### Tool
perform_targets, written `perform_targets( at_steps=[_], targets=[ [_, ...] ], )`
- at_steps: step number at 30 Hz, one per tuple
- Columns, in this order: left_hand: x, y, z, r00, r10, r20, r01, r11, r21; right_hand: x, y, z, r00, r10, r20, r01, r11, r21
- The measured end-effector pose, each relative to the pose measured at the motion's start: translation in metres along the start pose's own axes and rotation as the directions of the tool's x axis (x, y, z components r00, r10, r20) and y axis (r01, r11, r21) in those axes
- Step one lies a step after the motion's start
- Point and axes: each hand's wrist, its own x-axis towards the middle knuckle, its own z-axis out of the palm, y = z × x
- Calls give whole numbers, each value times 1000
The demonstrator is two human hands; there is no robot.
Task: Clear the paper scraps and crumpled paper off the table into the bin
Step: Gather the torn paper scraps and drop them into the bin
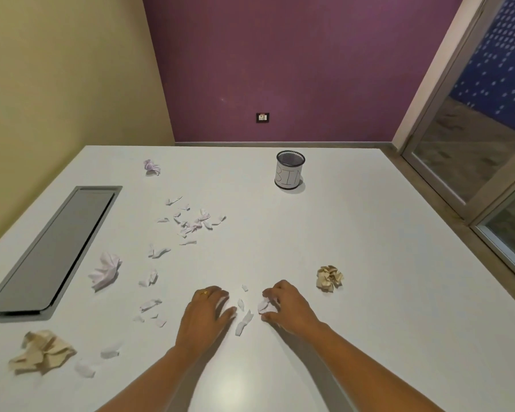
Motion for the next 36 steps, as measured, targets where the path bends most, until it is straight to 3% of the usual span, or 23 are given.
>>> perform_targets(
  at_steps=[4, 11, 26, 36],
  targets=[
    [-7, 10, 6, 992, -8, 127, 12, 1000, -24, -9, 2, 5, 997, 11, -73, -8, 999, 40],
    [4, 23, 11, 973, -27, 229, 35, 999, -29, -21, 1, 5, 988, 69, -136, -59, 996, 72],
    [16, 25, 16, 984, -140, 109, 155, 977, -145, -26, 2, 4, 980, 121, -156, -103, 987, 122],
    [15, 30, 12, 963, -219, 156, 242, 959, -148, -23, 0, 2, 951, 246, -189, -199, 951, 236]
  ],
)
